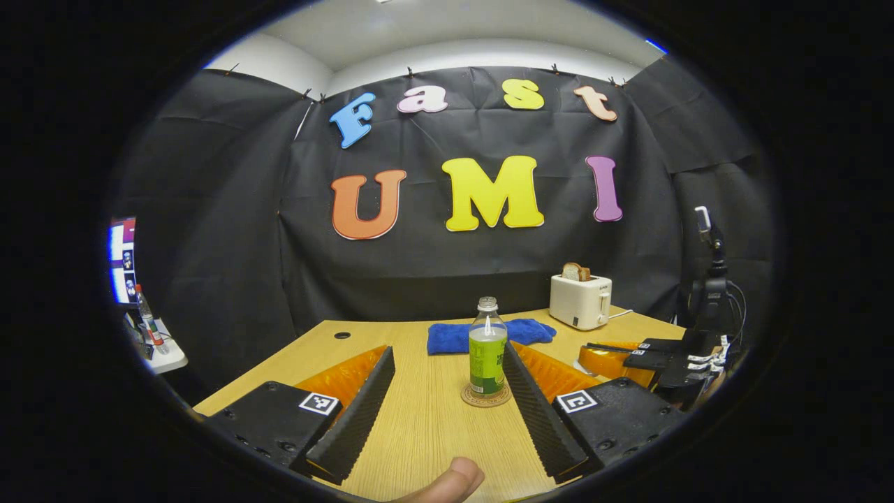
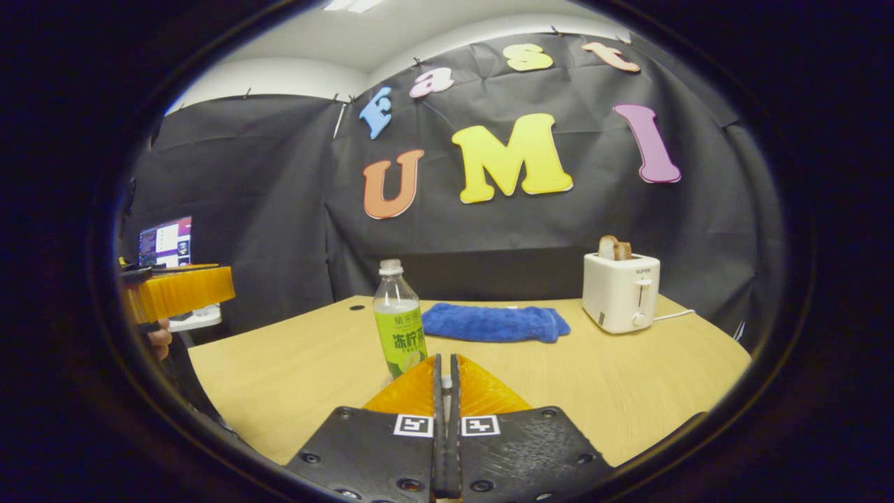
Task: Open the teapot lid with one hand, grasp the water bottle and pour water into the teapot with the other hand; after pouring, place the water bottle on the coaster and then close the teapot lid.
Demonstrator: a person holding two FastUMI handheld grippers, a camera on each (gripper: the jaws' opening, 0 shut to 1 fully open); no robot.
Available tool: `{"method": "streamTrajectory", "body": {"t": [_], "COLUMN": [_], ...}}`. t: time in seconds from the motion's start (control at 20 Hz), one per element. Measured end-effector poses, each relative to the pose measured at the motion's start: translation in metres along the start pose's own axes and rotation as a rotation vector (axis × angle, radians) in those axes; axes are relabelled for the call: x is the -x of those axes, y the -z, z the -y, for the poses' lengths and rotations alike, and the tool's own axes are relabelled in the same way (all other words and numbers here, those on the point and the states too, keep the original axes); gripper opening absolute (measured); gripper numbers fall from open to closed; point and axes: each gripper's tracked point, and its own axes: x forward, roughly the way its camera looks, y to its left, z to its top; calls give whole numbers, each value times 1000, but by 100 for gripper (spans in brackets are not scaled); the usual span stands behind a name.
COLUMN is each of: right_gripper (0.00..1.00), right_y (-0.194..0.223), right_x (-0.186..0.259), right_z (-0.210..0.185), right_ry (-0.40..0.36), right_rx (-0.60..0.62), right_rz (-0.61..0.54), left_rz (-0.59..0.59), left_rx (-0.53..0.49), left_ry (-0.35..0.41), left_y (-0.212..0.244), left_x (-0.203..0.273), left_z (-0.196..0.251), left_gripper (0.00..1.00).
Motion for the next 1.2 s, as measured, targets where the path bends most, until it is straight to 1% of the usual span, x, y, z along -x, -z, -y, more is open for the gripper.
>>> {"method": "streamTrajectory", "body": {"t": [0.05, 0.2, 0.35, 0.5, 0.7, 0.85, 1.2], "right_gripper": [1, 0, 0, 0, 0, 0, 1], "right_y": [-3, 2, 18, 39, 51, 50, 50], "right_x": [-2, -8, -12, -16, -22, -21, -21], "right_z": [-2, -5, -3, 2, 2, 3, 2], "right_ry": [2, 10, 24, 47, 39, 43, 45], "right_rx": [-1, 15, 7, 31, 29, 32, 38], "right_rz": [15, 10, -16, -61, -88, -83, -81], "left_rz": [0, -3, 13, 29, 29, 19, 6], "left_rx": [5, 1, 27, 35, 32, 23, 24], "left_ry": [5, 8, 22, 32, 33, 24, 42], "left_y": [1, -1, -7, -12, -11, -7, -3], "left_x": [3, 9, 11, 15, 14, 11, 10], "left_z": [-1, -6, -7, -9, -10, -12, -10], "left_gripper": [97, 97, 96, 97, 97, 97, 97]}}
